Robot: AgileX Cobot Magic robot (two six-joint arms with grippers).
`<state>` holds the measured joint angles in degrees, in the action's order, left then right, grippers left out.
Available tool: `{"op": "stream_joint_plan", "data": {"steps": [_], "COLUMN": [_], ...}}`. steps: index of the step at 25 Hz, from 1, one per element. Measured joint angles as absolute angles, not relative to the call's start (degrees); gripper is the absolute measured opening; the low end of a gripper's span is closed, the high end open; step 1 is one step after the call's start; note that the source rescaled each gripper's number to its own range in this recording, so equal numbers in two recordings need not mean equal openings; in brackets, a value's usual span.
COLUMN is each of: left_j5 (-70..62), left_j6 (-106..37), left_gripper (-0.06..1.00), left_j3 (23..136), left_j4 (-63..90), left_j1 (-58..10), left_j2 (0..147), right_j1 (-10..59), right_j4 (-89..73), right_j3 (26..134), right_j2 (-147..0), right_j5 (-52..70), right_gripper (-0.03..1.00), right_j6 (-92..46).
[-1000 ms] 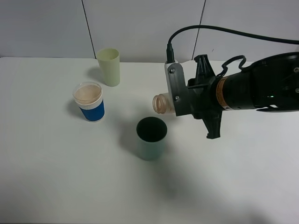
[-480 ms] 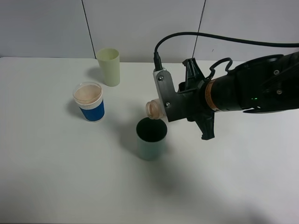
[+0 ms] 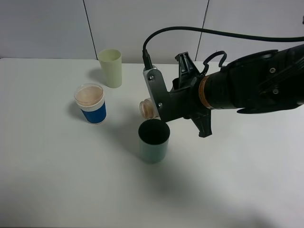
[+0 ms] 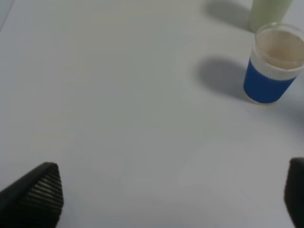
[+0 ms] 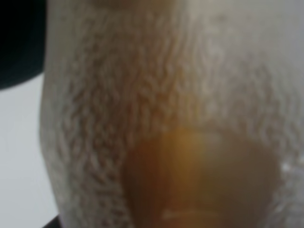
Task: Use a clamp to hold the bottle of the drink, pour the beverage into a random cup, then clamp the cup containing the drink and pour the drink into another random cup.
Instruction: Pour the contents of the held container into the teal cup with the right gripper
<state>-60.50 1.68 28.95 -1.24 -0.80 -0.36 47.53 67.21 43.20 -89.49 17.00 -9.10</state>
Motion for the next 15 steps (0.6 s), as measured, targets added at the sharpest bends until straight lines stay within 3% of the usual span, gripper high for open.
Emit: {"op": "stream_joint_plan", "data": {"steps": [15], "left_j5": [-60.50], "left_j6": [1.68], "left_gripper": [0.78], "left_j3": [28.95], "left_j4": [-1.24], "left_j1": [-0.80], "left_j2": [-0.36], "right_j1": [48.17], "right_j4": [66.91], "right_j3": [43.20], "right_j2": [-89.49], "right_j5": [20.45], "right_gripper": [0.04], "right_j6": [-9.27]}}
